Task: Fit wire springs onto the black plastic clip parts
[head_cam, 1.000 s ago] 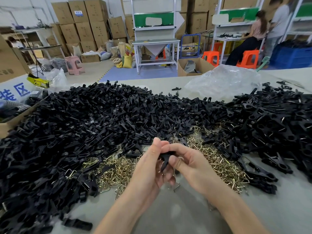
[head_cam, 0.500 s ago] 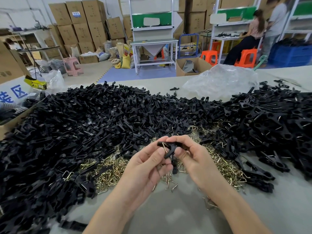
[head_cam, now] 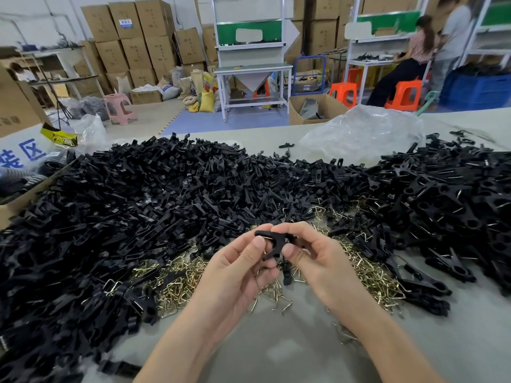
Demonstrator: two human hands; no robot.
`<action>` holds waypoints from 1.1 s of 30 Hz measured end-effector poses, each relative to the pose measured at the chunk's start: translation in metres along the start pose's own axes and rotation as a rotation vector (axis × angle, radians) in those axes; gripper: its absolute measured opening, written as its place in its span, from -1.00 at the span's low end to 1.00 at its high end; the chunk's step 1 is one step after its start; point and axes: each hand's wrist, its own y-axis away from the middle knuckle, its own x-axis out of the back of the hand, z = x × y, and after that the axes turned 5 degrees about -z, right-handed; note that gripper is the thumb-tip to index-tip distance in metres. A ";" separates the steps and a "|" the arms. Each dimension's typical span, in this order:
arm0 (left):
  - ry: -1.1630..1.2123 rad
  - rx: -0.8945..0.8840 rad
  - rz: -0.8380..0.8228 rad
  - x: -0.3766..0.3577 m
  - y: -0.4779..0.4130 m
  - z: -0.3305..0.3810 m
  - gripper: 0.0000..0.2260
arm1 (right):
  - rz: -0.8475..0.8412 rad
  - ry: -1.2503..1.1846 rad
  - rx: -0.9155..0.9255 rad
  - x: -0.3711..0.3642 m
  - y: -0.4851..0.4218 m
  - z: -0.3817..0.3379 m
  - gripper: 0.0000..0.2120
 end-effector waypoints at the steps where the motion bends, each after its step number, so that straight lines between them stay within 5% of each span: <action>1: 0.008 -0.001 -0.002 0.000 0.000 0.000 -0.81 | 0.002 -0.005 -0.005 0.000 0.000 0.001 -0.71; 8: -0.130 0.017 0.019 -0.008 0.001 -0.005 -0.75 | -0.137 -0.121 -0.029 -0.009 0.003 0.001 -0.75; 14: -0.214 0.091 -0.124 -0.005 0.003 -0.006 -0.39 | -0.232 -0.128 -0.100 -0.012 0.006 0.003 -0.68; 22: -0.328 -0.004 0.064 -0.002 0.000 -0.017 -0.53 | -0.190 0.090 -0.028 -0.023 0.006 0.005 -0.82; 33: -0.388 0.048 0.010 -0.001 0.004 -0.005 -0.46 | -0.259 0.303 0.096 -0.023 0.009 -0.002 -0.71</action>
